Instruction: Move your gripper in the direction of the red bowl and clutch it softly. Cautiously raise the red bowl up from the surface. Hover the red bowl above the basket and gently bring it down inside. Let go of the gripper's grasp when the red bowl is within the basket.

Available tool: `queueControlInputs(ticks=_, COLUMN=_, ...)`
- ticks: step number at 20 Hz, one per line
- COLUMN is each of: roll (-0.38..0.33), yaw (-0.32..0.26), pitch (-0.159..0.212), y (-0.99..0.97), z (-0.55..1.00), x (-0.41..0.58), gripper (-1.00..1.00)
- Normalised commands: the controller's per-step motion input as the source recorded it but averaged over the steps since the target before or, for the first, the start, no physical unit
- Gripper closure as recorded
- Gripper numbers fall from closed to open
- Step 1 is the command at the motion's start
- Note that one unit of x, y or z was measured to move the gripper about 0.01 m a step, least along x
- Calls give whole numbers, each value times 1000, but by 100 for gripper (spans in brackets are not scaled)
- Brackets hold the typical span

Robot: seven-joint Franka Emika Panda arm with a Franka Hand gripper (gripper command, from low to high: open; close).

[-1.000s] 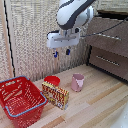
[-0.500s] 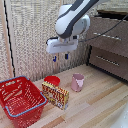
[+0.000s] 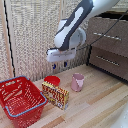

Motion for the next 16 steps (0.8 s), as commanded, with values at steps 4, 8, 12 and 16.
queueControlInputs(ticks=4, roll=-18, yaw=18, pitch=45, y=-57, z=-444, x=329, gripper=-100)
queueControlInputs(ticks=8, roll=-13, yaw=38, pitch=19, y=-172, z=-433, x=319, gripper=-100)
queueControlInputs(ticks=12, roll=-47, yaw=28, pitch=37, y=-70, z=-353, x=289, gripper=-100)
queueControlInputs(ticks=16, roll=-47, yaw=23, pitch=63, y=-15, z=-214, x=237, gripper=100)
